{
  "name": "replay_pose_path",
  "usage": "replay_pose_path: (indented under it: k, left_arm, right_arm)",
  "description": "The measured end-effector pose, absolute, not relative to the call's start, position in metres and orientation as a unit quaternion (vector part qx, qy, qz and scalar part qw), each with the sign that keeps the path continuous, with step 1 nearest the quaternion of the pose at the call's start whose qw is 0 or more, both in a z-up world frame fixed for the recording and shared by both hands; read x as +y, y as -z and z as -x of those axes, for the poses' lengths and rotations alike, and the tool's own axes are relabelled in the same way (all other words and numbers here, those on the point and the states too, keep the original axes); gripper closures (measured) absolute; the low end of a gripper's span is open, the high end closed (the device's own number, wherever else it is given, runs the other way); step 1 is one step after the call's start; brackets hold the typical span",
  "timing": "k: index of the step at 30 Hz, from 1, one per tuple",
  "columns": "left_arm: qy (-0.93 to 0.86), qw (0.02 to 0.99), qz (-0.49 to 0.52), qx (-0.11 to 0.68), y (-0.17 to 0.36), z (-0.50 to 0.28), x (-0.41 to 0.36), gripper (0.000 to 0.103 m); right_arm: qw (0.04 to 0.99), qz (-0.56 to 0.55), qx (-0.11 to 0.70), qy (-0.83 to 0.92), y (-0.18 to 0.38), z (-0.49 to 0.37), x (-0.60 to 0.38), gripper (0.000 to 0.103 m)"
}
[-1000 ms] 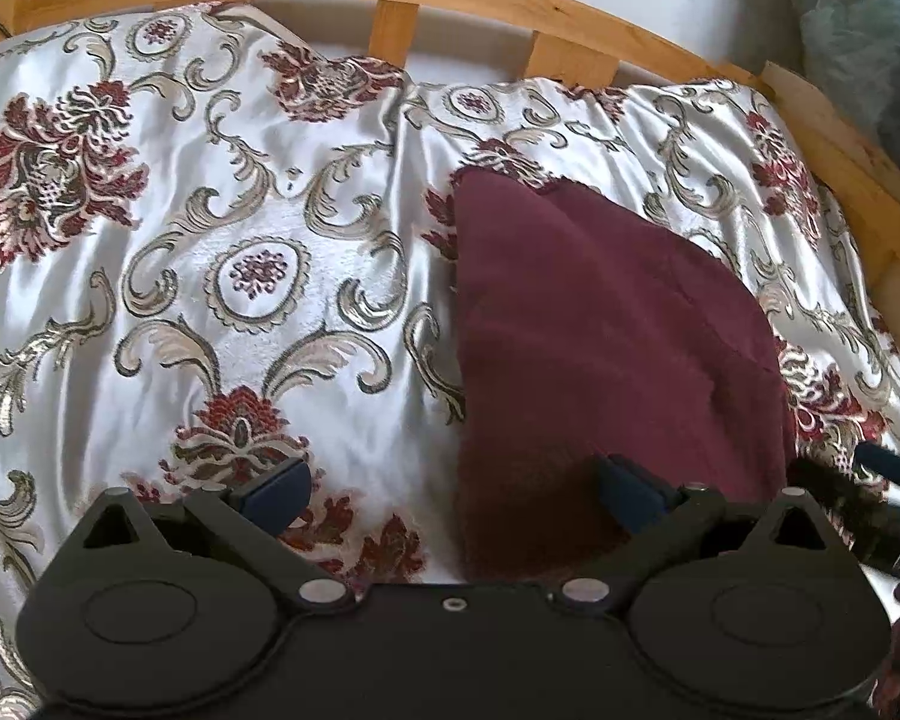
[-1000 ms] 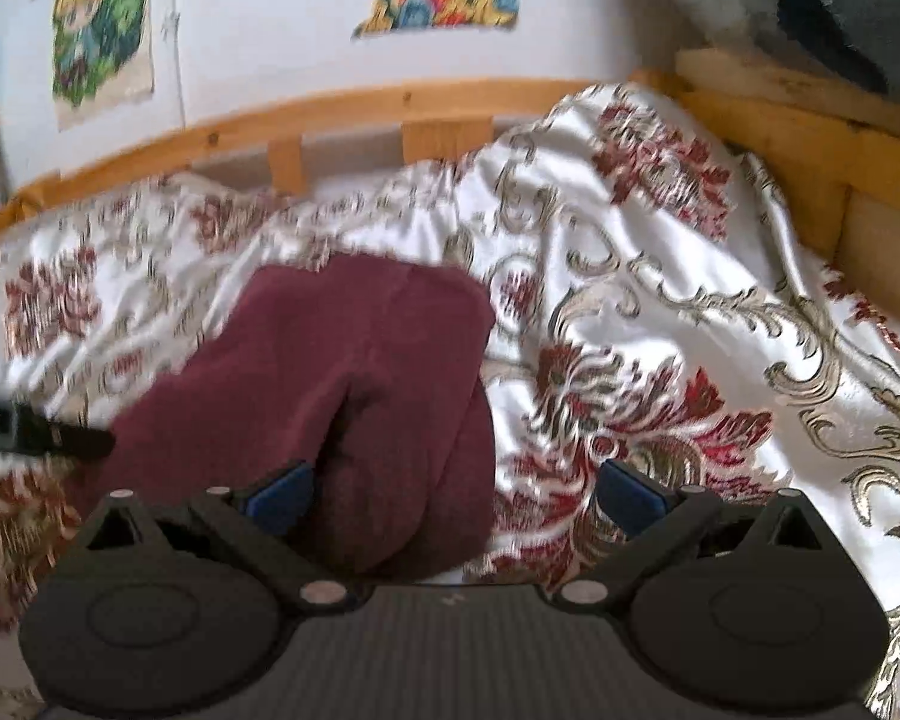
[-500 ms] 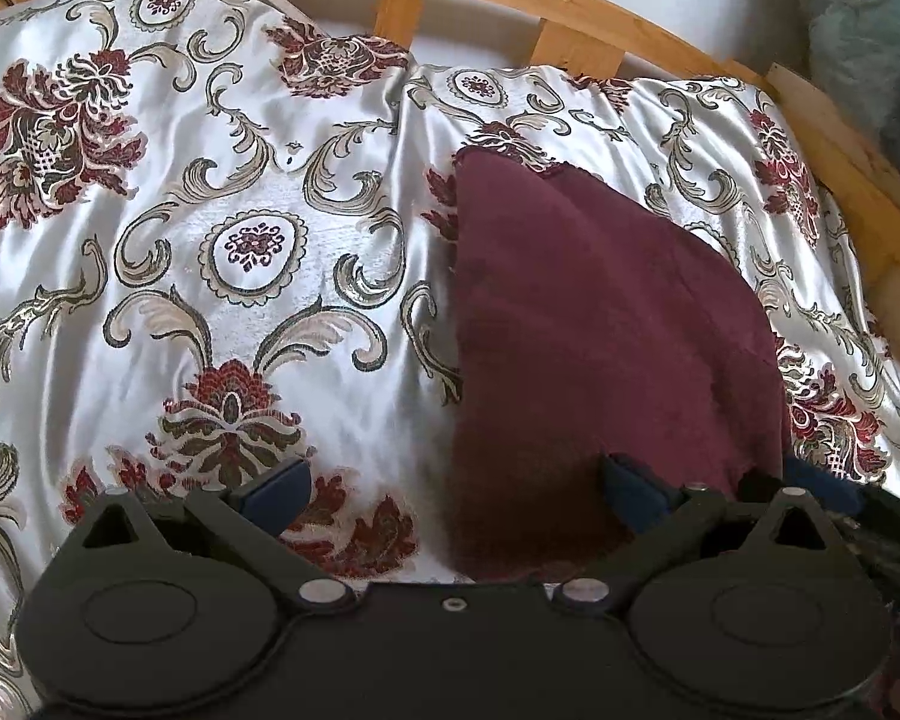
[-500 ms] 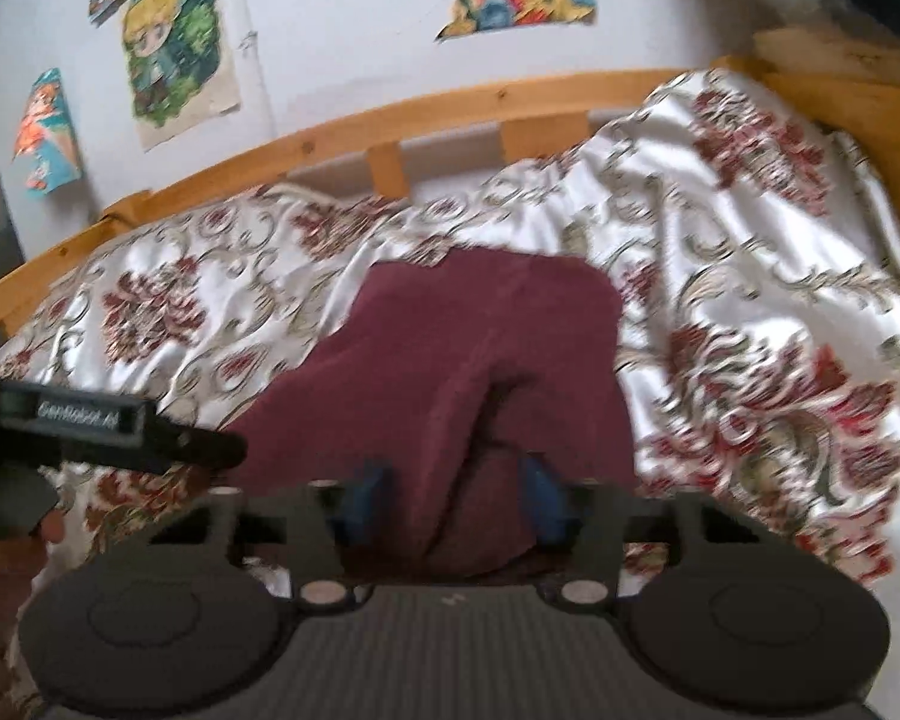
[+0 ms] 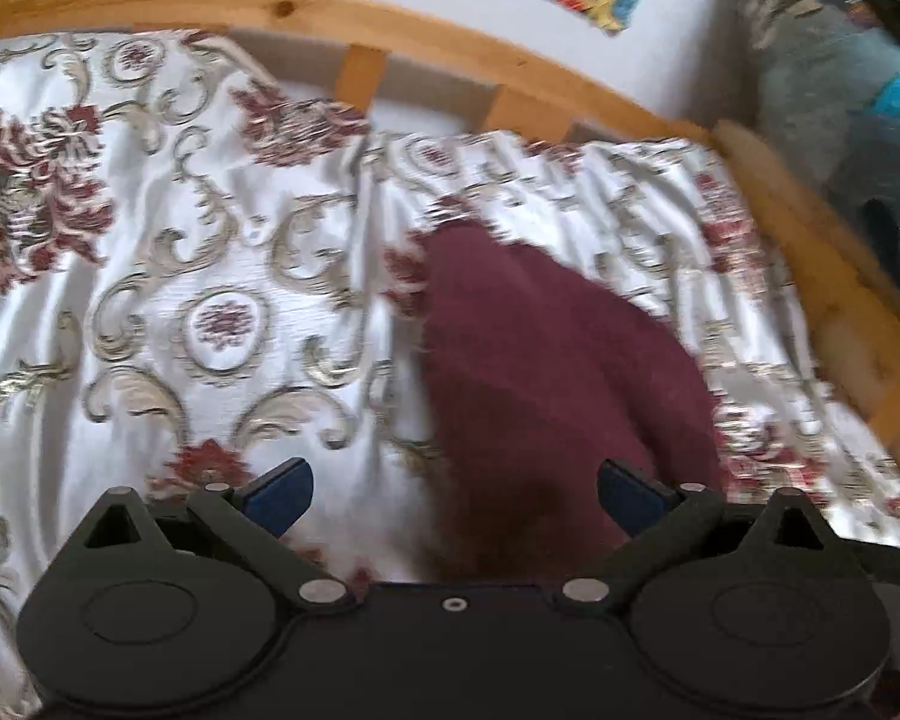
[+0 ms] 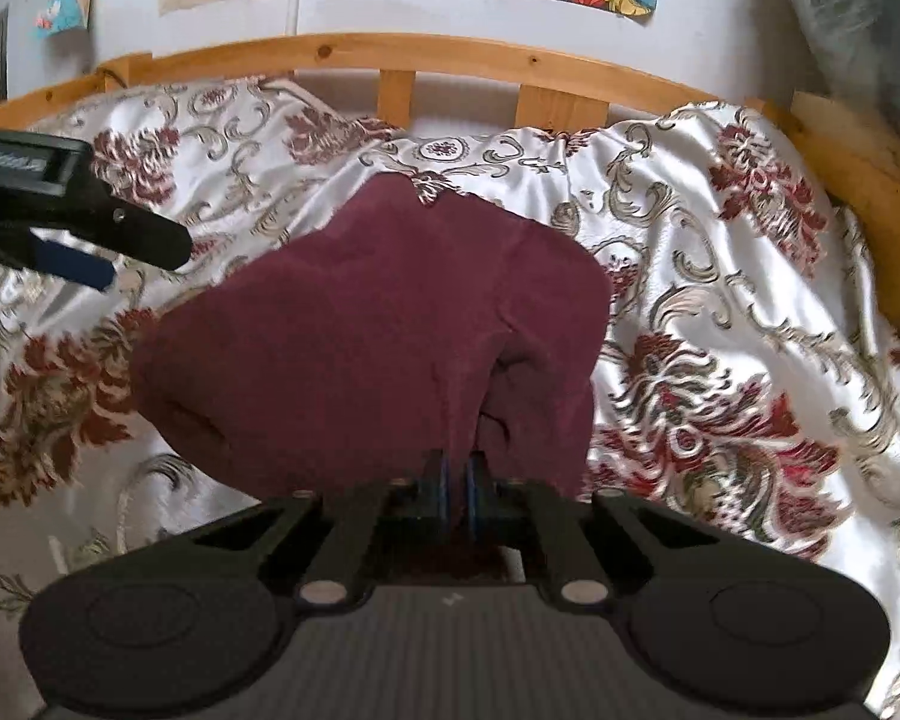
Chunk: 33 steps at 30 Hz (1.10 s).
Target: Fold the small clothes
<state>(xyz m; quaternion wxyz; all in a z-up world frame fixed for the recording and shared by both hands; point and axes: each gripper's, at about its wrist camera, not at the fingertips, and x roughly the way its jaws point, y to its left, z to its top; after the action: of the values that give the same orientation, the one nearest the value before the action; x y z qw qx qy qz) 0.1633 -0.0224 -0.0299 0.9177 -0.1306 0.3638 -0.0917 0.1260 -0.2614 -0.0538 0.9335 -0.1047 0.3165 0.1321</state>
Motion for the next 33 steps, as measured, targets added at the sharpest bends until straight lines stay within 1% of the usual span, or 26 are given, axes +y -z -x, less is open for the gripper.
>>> replay_pose_path:
  k: [3,6,11,12,15,18,20,22,24,26,27,30,31,32,33]
  left_arm:
    - [0.083,0.909,0.127,0.387,0.037,-0.172,-0.018,0.004]
    - [0.089,0.902,0.143,0.398,0.043,-0.173,-0.014,0.005]
    - [0.111,0.889,0.216,0.388,0.045,-0.175,-0.004,0.005]
    - [0.112,0.886,0.218,0.392,0.045,-0.177,-0.005,0.005]
    - [0.119,0.886,0.184,0.408,0.048,-0.18,-0.019,0.007]
    - [0.108,0.895,0.147,0.408,0.051,-0.177,-0.029,0.007]
    - [0.11,0.891,0.152,0.414,0.055,-0.177,-0.028,0.007]
    - [0.111,0.884,0.168,0.421,0.059,-0.179,-0.024,0.007]
    - [0.111,0.88,0.18,0.424,0.061,-0.179,-0.022,0.007]
    - [0.11,0.88,0.181,0.425,0.062,-0.179,-0.022,0.007]
    - [0.109,0.881,0.179,0.424,0.062,-0.179,-0.022,0.007]
    - [0.108,0.883,0.171,0.423,0.062,-0.178,-0.026,0.007]
    - [0.108,0.884,0.169,0.422,0.062,-0.178,-0.026,0.007]
    - [0.107,0.884,0.167,0.422,0.062,-0.178,-0.027,0.007]
    - [0.108,0.885,0.166,0.422,0.062,-0.178,-0.028,0.007]
  right_arm:
    - [0.934,0.146,0.305,-0.115,0.053,-0.124,-0.259,0.096]
    - [0.931,0.138,0.314,-0.127,0.056,-0.125,-0.261,0.096]
    - [0.93,0.141,0.311,-0.138,0.058,-0.124,-0.258,0.095]
    - [0.93,0.134,0.311,-0.141,0.057,-0.124,-0.26,0.095]
    - [0.932,0.107,0.309,-0.154,0.053,-0.126,-0.267,0.09]
    - [0.937,0.082,0.299,-0.163,0.044,-0.127,-0.277,0.076]
    - [0.943,0.077,0.282,-0.161,0.038,-0.127,-0.282,0.052]
    - [0.949,0.068,0.265,-0.156,0.031,-0.129,-0.29,0.042]
    - [0.953,0.051,0.258,-0.149,0.028,-0.134,-0.301,0.036]
    - [0.956,0.022,0.255,-0.141,0.028,-0.144,-0.313,0.024]
    - [0.958,0.003,0.255,-0.134,0.029,-0.149,-0.32,0.022]
    - [0.956,-0.054,0.259,-0.127,0.033,-0.17,-0.338,0.021]
    - [0.955,-0.073,0.257,-0.126,0.034,-0.179,-0.342,0.025]
    - [0.954,-0.089,0.256,-0.124,0.036,-0.187,-0.345,0.032]
    - [0.953,-0.105,0.255,-0.123,0.038,-0.196,-0.349,0.036]
